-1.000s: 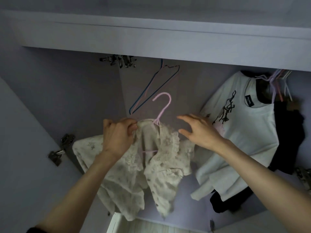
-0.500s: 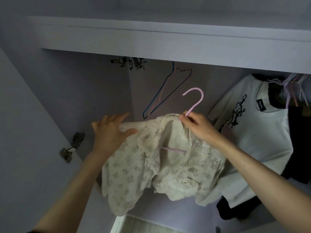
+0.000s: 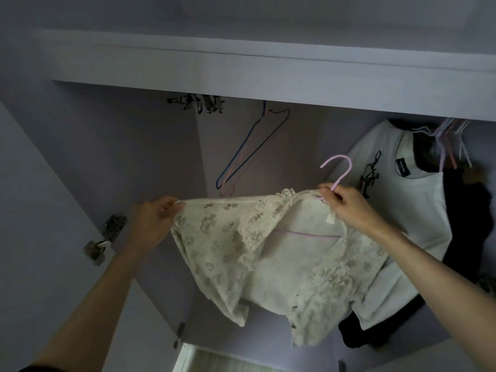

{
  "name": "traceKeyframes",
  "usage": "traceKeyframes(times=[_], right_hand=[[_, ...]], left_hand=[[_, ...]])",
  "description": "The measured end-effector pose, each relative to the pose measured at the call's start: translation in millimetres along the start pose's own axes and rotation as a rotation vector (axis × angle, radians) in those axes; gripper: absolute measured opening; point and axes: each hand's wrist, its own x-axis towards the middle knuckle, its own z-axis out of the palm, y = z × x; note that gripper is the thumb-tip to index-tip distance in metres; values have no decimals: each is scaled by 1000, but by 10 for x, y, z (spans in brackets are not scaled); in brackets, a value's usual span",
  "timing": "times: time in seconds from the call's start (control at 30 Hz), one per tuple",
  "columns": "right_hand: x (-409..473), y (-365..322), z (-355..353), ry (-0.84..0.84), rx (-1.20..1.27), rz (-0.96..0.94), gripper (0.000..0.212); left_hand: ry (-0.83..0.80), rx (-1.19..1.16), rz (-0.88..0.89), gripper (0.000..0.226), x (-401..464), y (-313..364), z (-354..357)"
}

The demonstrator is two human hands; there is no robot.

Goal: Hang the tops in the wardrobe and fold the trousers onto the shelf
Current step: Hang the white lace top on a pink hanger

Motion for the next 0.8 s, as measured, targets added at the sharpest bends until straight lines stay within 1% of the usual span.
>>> traceKeyframes(times=[0.03,0.1,0.13,0.17,0.27,0.3,0.4,0.47,0.53,0.57,0.6,0.67,0.7,0.73,0.8], right_hand=[[-17,13,-12,11,-8,4,22],[-29,-14,-39,28,-8,11,26],[-26,-34,-54,36,4,11,29],[-29,-54,-61,36,14,10,30],[-61,-165,-13,-21,-2,-13,36],[-66,-221,23,-46,-4,-28,37],[-84,-413,124,-108,7,-87,36],[-86,-525,165,-147,19,-130,35],[-93,-596,160,-158,24,-151,34],[-104,-609,143,-158,36,-153,31],[-116,-617,127,-160,54,-155,26],[-131,-578,83,-175,114,-140,16],[-145,-526,61,-194,142,-125,15],[-168,-470,31,-220,150,-95,26],[-255,-320,-33,-250,96,20,63]], left_hand=[[-43,99,5,13,23,-11,4],[-215,275,-20,15,10,-23,24],[-273,296,-19,16,-6,-19,40],[-286,274,4,17,-30,12,55],[-177,163,155,28,-79,218,144],[-170,157,240,31,-94,318,194],[-216,221,529,44,-209,690,418],[-181,232,606,44,-260,894,550],[-101,190,574,26,-250,1035,608],[-69,140,550,16,-234,1078,615],[-57,74,523,11,-215,1093,616],[-60,-35,447,11,-212,1092,613],[-51,-53,418,12,-221,1085,608],[-40,-56,398,13,-226,1071,597],[-29,-72,379,14,-236,1040,569]])
